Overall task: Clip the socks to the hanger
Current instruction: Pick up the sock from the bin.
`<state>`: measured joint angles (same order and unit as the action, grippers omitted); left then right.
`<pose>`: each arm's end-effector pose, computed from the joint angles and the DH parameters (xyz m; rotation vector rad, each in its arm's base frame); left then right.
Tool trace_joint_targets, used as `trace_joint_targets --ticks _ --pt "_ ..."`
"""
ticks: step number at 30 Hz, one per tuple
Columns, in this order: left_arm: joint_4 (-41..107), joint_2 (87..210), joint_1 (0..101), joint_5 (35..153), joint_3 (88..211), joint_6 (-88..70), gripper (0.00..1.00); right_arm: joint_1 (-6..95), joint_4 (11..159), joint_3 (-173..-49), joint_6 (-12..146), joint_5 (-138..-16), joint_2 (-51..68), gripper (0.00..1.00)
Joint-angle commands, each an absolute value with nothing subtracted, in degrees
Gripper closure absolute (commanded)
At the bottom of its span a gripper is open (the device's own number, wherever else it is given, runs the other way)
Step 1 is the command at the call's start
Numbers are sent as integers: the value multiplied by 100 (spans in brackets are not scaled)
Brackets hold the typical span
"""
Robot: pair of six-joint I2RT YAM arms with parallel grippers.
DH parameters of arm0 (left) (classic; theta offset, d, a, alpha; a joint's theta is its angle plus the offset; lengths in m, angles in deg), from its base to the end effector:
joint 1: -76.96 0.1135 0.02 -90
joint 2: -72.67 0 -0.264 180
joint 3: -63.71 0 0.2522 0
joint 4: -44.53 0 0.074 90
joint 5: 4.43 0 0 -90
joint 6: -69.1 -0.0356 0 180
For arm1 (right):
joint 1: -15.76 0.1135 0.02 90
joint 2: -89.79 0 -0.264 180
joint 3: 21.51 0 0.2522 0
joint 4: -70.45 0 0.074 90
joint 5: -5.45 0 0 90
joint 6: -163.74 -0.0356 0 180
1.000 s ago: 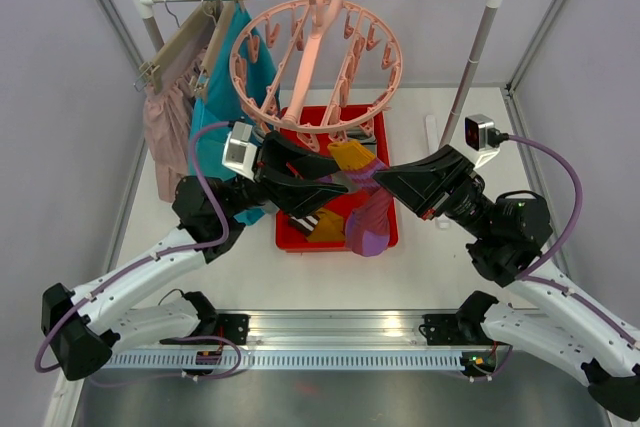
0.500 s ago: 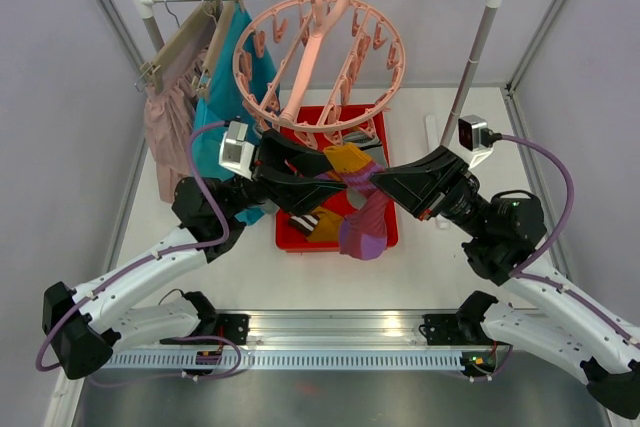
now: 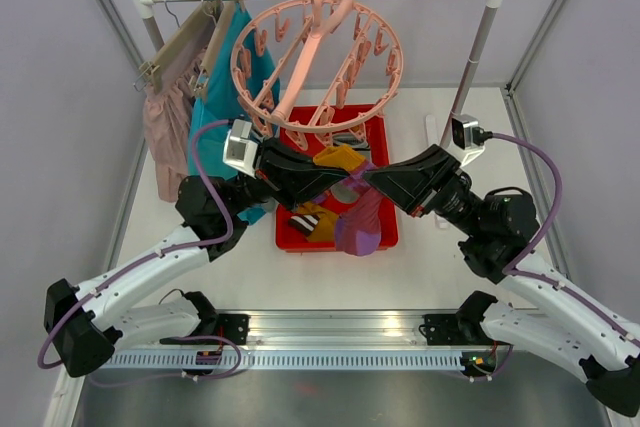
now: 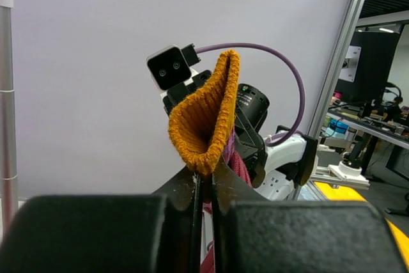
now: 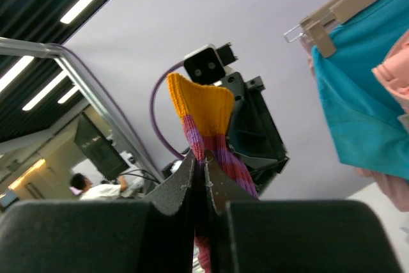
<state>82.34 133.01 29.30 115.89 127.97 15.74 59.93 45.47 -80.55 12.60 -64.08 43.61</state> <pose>0.1343 -0.1741 0.4299 0.6435 0.8642 -1.5661 0.1117 0.1259 0.4260 -0.2300 1.1043 1.8348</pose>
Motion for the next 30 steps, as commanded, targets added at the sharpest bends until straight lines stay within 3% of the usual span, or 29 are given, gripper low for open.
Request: trace_joint_targets --ticks 1,3,4,6,9,15,20,30 --pt "8351 13226 2915 11554 12862 1540 97 6024 4903 -8053 1730 -6705 4583 86" --pt "7984 13104 2915 11493 12880 1391 98 6024 5831 -8211 2406 -6960 4733 71" --pt "7799 12981 2915 11431 12889 1330 98 6032 6185 -8290 2652 -7309 4881 57" --pt "7412 12840 2915 11212 12906 1110 98 6024 7315 -8632 3528 -7776 4988 45" --pt "6428 12532 2915 10861 12994 829 98 6024 8564 -9045 4566 -8874 5094 38" --pt "4845 12102 2915 10272 13126 503 98 6024 9895 -9687 5641 -10616 4419 38" --pt "3897 11847 2915 9832 13187 310 98 6015 9723 -9549 6020 -11169 3916 41" --pt "3209 11425 2915 9655 13240 90 98 5664 8817 -9135 6882 -10382 3635 38"
